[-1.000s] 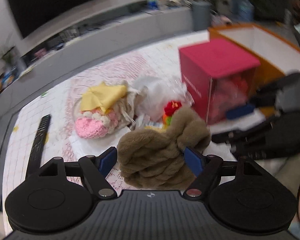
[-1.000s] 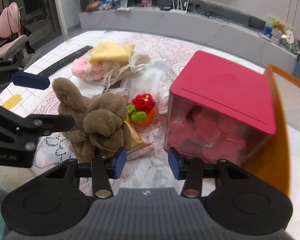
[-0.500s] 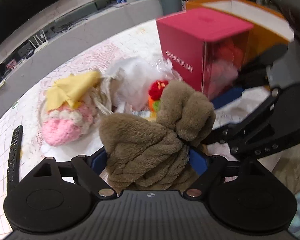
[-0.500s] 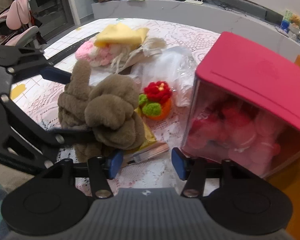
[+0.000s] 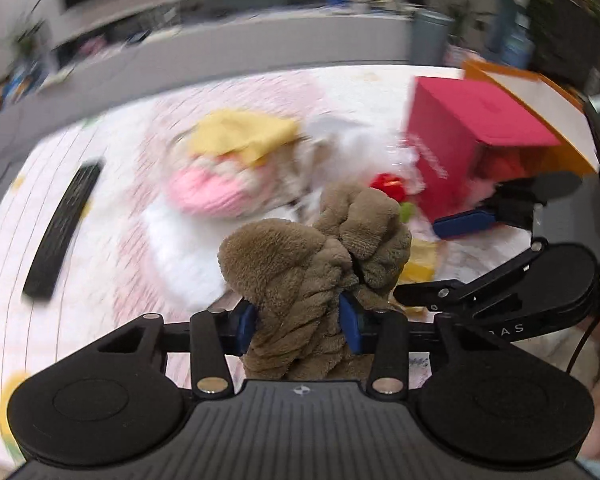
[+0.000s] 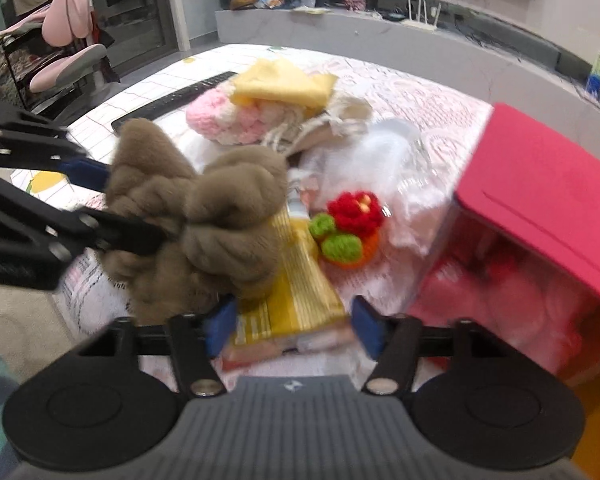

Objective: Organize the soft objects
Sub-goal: 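Grasp the brown plush with the left tool while the right tool grasps the yellow snack bag, then lift the brown plush and yellow snack bag over the orange shoebox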

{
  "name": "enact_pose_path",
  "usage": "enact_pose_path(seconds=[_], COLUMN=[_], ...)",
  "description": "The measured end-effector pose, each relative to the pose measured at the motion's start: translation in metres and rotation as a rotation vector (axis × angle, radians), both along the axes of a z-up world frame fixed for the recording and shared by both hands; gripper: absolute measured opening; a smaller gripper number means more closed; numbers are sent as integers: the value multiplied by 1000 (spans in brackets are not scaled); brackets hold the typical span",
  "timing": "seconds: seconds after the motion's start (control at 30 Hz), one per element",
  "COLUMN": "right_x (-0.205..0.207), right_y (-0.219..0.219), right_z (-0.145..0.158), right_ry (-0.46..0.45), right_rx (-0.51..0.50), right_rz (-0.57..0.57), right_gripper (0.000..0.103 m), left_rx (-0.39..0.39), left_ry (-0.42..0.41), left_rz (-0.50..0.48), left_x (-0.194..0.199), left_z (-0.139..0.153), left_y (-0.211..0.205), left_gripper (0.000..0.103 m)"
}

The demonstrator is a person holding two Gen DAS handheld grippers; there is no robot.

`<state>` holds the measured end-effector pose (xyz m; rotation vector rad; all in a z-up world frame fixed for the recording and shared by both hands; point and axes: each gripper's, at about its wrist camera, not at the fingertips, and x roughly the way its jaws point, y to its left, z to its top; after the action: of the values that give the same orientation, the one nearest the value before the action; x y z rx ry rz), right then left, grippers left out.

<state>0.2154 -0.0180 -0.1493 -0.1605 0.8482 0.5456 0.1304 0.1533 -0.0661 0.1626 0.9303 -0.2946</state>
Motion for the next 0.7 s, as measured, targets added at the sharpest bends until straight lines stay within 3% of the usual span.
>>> enact_pose_path(seconds=[0.1,0.17,0.33,0.4,0.57,0.7], right_x=[10,13,7,5,3,-1], right_y=[8,14,32,38,41,45], right_z=[-4,-7,-17,-21,-27,-27], right_ry=[34,48,5,-16,-46,-69], right_rx=[13,9,-62,-94,-98,-113], right_rz=[12,13,51,45,10,5], right_gripper=[74,78,81,79,71,64], left_rx=[-3,-5,27,8,-32,-81], left_ry=[75,89,87,104,124,164], left_rz=[57,84,51,60,63,74], left_x=[7,8,7,12,18,22], left_z=[-8,-14,-25,-30,-38,-45], left_y=[6,8,3,6,13,19], left_gripper=[52,62,85,88,90,81])
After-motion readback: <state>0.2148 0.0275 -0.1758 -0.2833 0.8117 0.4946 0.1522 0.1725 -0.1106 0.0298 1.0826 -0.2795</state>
